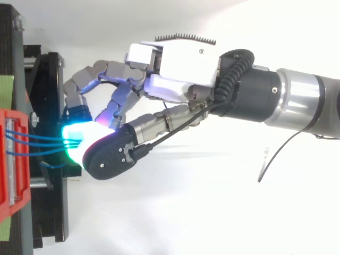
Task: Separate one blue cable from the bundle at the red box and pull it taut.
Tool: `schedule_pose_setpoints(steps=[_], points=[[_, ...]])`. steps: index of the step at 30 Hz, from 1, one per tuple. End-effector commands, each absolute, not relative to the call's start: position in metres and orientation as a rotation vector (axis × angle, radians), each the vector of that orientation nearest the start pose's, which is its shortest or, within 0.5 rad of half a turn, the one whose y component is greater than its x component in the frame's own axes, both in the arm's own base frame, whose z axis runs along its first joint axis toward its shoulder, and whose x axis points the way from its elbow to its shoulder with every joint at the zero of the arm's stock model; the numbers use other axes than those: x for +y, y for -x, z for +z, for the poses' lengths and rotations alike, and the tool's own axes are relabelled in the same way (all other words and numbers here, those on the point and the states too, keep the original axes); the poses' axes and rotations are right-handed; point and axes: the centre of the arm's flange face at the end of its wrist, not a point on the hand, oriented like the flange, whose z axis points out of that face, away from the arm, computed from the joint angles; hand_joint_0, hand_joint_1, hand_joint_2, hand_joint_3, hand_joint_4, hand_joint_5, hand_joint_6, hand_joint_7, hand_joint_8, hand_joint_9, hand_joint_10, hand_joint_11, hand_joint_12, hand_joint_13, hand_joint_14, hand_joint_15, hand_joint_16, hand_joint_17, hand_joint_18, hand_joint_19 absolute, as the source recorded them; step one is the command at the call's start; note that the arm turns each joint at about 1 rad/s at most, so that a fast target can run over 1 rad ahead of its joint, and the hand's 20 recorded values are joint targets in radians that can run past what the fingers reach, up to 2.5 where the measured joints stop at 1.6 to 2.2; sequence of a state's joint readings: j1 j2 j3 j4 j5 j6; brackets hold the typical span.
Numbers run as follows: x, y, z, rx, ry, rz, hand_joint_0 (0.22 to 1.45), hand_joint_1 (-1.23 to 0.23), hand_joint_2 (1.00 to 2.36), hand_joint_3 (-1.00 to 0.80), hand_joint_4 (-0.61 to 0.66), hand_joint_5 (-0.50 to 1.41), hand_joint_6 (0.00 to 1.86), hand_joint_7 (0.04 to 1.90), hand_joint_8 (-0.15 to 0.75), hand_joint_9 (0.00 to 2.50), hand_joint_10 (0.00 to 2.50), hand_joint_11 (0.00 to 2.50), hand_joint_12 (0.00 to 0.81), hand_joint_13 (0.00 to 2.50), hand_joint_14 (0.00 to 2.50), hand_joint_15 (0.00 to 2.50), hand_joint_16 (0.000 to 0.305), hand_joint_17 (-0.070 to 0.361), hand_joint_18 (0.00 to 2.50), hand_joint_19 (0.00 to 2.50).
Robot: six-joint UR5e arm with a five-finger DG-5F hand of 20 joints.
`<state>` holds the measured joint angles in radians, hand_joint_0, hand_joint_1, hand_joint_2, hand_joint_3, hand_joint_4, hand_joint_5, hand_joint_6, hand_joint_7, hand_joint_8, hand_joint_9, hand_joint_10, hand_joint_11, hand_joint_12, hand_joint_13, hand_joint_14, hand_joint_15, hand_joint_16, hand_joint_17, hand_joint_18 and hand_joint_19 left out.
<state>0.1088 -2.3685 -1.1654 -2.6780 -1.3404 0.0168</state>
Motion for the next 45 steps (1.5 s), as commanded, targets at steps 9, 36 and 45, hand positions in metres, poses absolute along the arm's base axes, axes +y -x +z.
schedule_pose_setpoints(steps=[9, 36, 45], points=[[-0.0715, -0.7827, 0.2166, 1.054, -1.233, 1.172, 0.72, -0.88, 1.02, -0.3, 0.01, -0.18, 0.87, 1.32, 0.327, 1.05, 0.03, 1.18, 0.407, 0.9, 0.02, 0.65, 0.053, 0.119, 0.85, 0.81], [-0.0693, -0.7813, 0.2139, 1.08, -1.23, 1.185, 0.62, -0.57, 1.0, -0.5, 0.07, -0.16, 0.84, 1.25, 0.33, 1.12, 0.03, 1.19, 0.413, 0.95, 0.02, 0.66, 0.052, 0.116, 0.87, 0.86], [-0.0693, -0.7812, 0.2135, 1.079, -1.229, 1.186, 0.7, -0.86, 1.02, -0.28, -0.02, -0.17, 0.87, 1.37, 0.329, 1.1, 0.03, 1.21, 0.412, 0.94, 0.02, 0.66, 0.052, 0.117, 0.87, 0.83]])
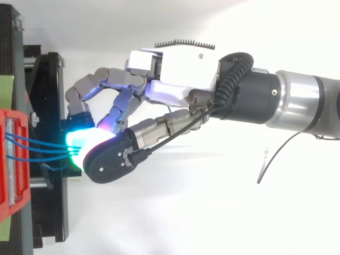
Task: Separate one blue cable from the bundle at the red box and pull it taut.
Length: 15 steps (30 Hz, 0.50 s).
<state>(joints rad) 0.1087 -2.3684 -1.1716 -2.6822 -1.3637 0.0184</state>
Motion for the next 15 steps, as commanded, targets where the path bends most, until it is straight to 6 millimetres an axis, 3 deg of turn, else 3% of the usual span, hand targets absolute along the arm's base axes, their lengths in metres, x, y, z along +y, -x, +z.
schedule_pose_setpoints(steps=[1, 4, 8, 15], points=[[-0.0694, -0.7811, 0.2135, 1.078, -1.229, 1.185, 0.76, -0.9, 1.02, -0.32, -0.05, -0.17, 0.87, 1.42, 0.323, 1.09, 0.03, 1.21, 0.403, 0.93, 0.03, 0.66, 0.052, 0.116, 0.85, 0.82], [-0.0696, -0.7811, 0.2135, 1.077, -1.23, 1.184, 0.82, -0.92, 1.01, -0.39, -0.09, -0.17, 0.86, 1.54, 0.315, 1.09, 0.03, 1.22, 0.395, 0.91, 0.03, 0.66, 0.051, 0.114, 0.82, 0.83], [-0.0694, -0.7811, 0.2135, 1.077, -1.231, 1.186, 0.86, -0.92, 1.0, -0.5, -0.13, -0.17, 0.91, 1.52, 0.316, 1.15, 0.03, 1.32, 0.389, 0.93, 0.03, 0.67, 0.049, 0.11, 0.81, 0.85], [-0.0706, -0.781, 0.2146, 1.065, -1.243, 1.201, 0.79, -0.95, 1.0, -0.5, -0.08, -0.16, 0.92, 1.45, 0.307, 1.19, 0.03, 1.37, 0.386, 0.96, 0.03, 0.67, 0.048, 0.109, 0.89, 0.76]])
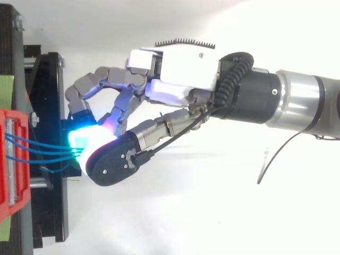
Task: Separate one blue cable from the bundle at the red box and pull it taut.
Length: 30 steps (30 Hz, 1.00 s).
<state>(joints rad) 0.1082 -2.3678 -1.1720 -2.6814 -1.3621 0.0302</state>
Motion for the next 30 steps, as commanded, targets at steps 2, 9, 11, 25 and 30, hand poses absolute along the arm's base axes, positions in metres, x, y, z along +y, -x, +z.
schedule_pose_setpoints(steps=[2, 9, 11, 25, 30], points=[[-0.0706, -0.781, 0.2135, 1.062, -1.25, 1.206, 0.77, -0.97, 1.0, -0.5, -0.06, -0.16, 0.92, 1.4, 0.306, 1.19, 0.03, 1.37, 0.387, 0.96, 0.03, 0.67, 0.048, 0.108, 0.89, 0.76], [-0.0708, -0.7809, 0.2146, 1.045, -1.269, 1.228, 0.71, -1.03, 1.0, -0.5, -0.02, -0.16, 0.91, 1.36, 0.311, 1.19, 0.03, 1.38, 0.387, 0.96, 0.03, 0.68, 0.048, 0.107, 0.88, 0.76], [-0.0706, -0.781, 0.2135, 1.041, -1.276, 1.236, 0.69, -1.04, 1.0, -0.5, -0.01, -0.16, 0.91, 1.36, 0.306, 1.19, 0.03, 1.37, 0.388, 0.96, 0.03, 0.67, 0.048, 0.107, 0.88, 0.76], [-0.0696, -0.7809, 0.2129, 1.037, -1.282, 1.243, 0.55, -0.72, 1.0, -0.5, 0.02, -0.15, 0.87, 1.26, 0.331, 1.2, 0.03, 1.33, 0.408, 0.98, 0.02, 0.69, 0.051, 0.115, 0.89, 0.83], [-0.0708, -0.7806, 0.2124, 1.035, -1.283, 1.242, 0.52, -0.64, 1.0, -0.5, 0.05, -0.15, 0.83, 1.22, 0.338, 1.18, 0.03, 1.29, 0.426, 0.98, 0.03, 0.68, 0.053, 0.12, 0.9, 0.82]])
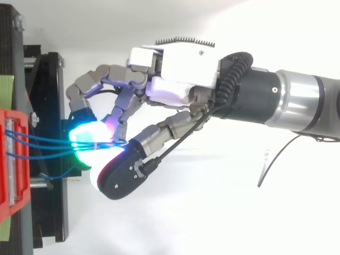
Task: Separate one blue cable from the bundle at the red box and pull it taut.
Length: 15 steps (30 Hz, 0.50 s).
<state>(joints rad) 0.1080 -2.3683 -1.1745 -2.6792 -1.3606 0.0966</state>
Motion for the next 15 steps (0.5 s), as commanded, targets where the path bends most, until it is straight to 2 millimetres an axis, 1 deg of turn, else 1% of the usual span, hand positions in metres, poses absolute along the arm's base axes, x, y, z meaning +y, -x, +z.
schedule_pose_setpoints(steps=[1, 7, 14, 15], points=[[-0.0696, -0.7807, 0.2124, 1.037, -1.282, 1.243, 0.52, -0.63, 1.0, -0.5, 0.05, -0.15, 0.83, 1.21, 0.34, 1.18, 0.03, 1.29, 0.425, 0.98, 0.03, 0.68, 0.054, 0.12, 0.9, 0.83], [-0.0698, -0.7808, 0.2125, 1.033, -1.283, 1.244, 0.48, -0.59, 1.0, -0.5, 0.08, -0.14, 0.78, 1.19, 0.356, 1.17, 0.03, 1.25, 0.443, 0.98, 0.02, 0.67, 0.058, 0.131, 0.93, 0.82], [-0.071, -0.78, 0.2115, 1.035, -1.287, 1.241, 0.45, -0.6, 1.0, -0.5, 0.09, -0.14, 0.77, 1.18, 0.376, 1.17, 0.03, 1.24, 0.452, 0.98, 0.02, 0.66, 0.061, 0.138, 0.95, 0.81], [-0.071, -0.78, 0.2115, 1.035, -1.287, 1.241, 0.45, -0.6, 1.0, -0.5, 0.09, -0.14, 0.77, 1.17, 0.368, 1.17, 0.03, 1.25, 0.451, 0.98, 0.02, 0.66, 0.061, 0.137, 0.94, 0.81]])
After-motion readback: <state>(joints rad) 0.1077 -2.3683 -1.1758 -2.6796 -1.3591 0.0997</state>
